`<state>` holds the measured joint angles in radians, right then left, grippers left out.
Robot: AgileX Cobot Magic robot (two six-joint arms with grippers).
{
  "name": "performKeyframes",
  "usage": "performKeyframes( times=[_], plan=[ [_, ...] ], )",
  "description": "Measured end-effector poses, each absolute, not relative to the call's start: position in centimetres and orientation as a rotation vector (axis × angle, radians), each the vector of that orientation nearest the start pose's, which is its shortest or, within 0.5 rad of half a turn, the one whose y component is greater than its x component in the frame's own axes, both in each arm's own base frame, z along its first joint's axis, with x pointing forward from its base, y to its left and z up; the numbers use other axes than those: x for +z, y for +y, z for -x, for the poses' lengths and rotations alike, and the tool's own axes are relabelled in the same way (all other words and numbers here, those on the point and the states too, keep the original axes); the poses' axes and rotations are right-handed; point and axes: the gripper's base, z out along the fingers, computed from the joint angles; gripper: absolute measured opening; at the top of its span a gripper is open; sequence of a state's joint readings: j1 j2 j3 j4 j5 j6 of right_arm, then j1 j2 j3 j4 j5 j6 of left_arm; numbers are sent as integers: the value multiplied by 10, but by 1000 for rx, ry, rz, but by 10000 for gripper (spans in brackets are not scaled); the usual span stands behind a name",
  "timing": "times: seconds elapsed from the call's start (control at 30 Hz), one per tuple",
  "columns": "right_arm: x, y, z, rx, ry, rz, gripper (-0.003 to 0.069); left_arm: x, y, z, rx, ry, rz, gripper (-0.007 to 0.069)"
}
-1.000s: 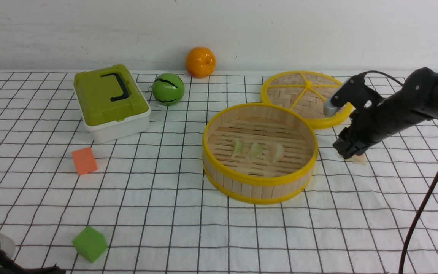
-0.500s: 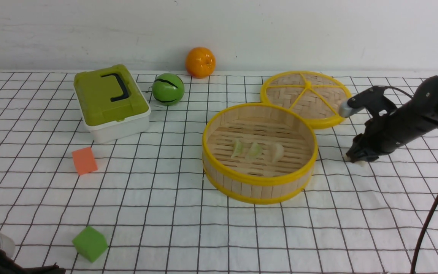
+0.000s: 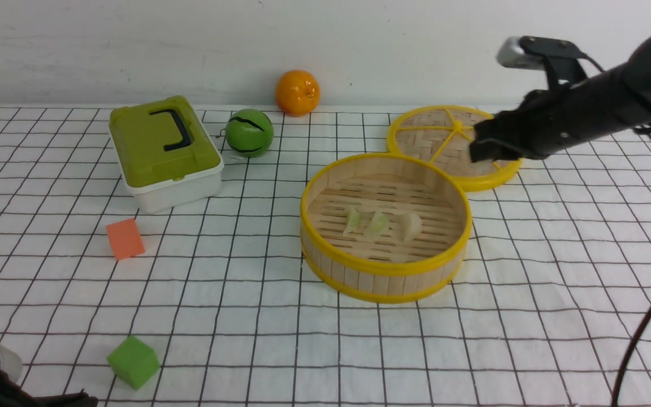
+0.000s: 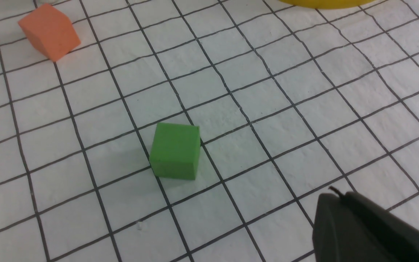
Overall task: Put the dumplings into the steamer on the table with the white tablecloth.
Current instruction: 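Place the dumpling in the bamboo steamer basket with the right gripper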
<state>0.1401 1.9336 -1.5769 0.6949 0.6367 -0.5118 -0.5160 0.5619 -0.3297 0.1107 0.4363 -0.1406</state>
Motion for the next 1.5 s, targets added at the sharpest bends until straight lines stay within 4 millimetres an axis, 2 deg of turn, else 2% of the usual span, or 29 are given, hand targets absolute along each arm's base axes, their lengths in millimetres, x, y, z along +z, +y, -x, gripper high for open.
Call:
performKeyframes(
  times=[0.03, 0.07, 0.13, 0.37, 0.5, 0.7, 0.9, 1.3, 1.4, 1.47, 1.5],
  plan=[
    [265, 109, -432, 589, 2350, 297, 183, 242, -50, -97, -272, 2107, -483, -4],
    [264, 111, -431, 592, 2355, 305, 183, 242, -50, -97, -272, 2107, -483, -4],
    [248, 132, -429, 617, 2404, 345, 183, 242, -50, -97, -271, 2107, -484, -1],
    [207, 153, -434, 643, 2494, 301, 183, 242, -50, -97, -273, 2106, -481, 2],
    [197, 164, -437, 623, 2473, 288, 183, 242, -50, -97, -273, 2106, -480, 6],
    [194, 165, -439, 619, 2468, 246, 190, 242, -50, -97, -277, 2108, -475, 9],
    [193, 163, -441, 589, 2465, 231, 244, 241, -51, -96, -296, 2121, -461, 14],
    [193, 160, -441, 582, 2491, 128, 244, 241, -52, -95, -333, 2135, -435, 19],
    [202, 160, -439, 578, 2481, 146, 244, 241, -52, -95, -336, 2136, -433, 21],
    [218, 158, -434, 562, 2461, 184, 242, 241, -52, -95, -336, 2136, -433, 23],
    [232, 156, -430, 541, 2439, 220, 239, 241, -52, -95, -336, 2136, -433, 24]
  ],
)
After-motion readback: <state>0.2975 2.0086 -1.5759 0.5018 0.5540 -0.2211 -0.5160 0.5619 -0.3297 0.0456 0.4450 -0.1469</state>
